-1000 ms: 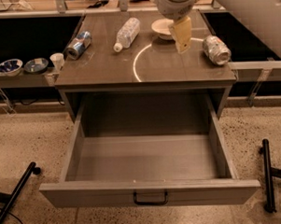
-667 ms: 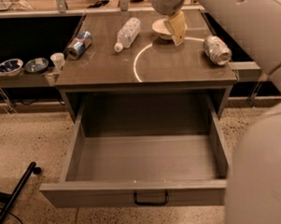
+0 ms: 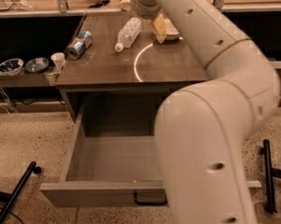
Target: Place blue plastic bottle into top drawer
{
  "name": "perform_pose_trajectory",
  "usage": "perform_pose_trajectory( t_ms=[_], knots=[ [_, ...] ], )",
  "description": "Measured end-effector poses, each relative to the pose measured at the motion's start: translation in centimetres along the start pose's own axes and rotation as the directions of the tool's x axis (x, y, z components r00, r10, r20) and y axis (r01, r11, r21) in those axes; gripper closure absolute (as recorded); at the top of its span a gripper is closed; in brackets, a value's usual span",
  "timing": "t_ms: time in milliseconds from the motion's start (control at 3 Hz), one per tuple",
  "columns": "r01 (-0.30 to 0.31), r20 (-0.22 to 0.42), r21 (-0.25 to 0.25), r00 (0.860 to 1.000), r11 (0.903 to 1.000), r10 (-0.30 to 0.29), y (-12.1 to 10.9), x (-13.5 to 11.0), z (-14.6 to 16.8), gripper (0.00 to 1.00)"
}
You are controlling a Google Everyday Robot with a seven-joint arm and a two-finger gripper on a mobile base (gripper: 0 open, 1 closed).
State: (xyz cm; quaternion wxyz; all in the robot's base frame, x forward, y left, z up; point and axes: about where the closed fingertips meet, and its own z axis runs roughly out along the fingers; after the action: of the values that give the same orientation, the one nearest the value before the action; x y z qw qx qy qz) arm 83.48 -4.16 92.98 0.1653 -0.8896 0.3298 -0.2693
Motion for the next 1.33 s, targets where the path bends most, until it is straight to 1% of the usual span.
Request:
perform_pose_trajectory(
  t_ms=[333, 667, 1000, 1333],
  knots=[
    [0.084, 0.000, 0.023, 0.996, 0.9962, -0.084, -2.8, -0.5, 2.4, 0.00],
    [0.150, 0.002, 0.023, 0.989, 0.9885, -0.150, -4.3, -1.3, 4.8, 0.00],
    [0.196, 0.013, 0.002, 0.981, 0.9806, -0.196, -4.6, -2.3, 7.4, 0.00],
    [0.220, 0.016, -0.034, 0.975, 0.9749, -0.220, -4.1, -2.9, 9.8, 0.00]
  ],
)
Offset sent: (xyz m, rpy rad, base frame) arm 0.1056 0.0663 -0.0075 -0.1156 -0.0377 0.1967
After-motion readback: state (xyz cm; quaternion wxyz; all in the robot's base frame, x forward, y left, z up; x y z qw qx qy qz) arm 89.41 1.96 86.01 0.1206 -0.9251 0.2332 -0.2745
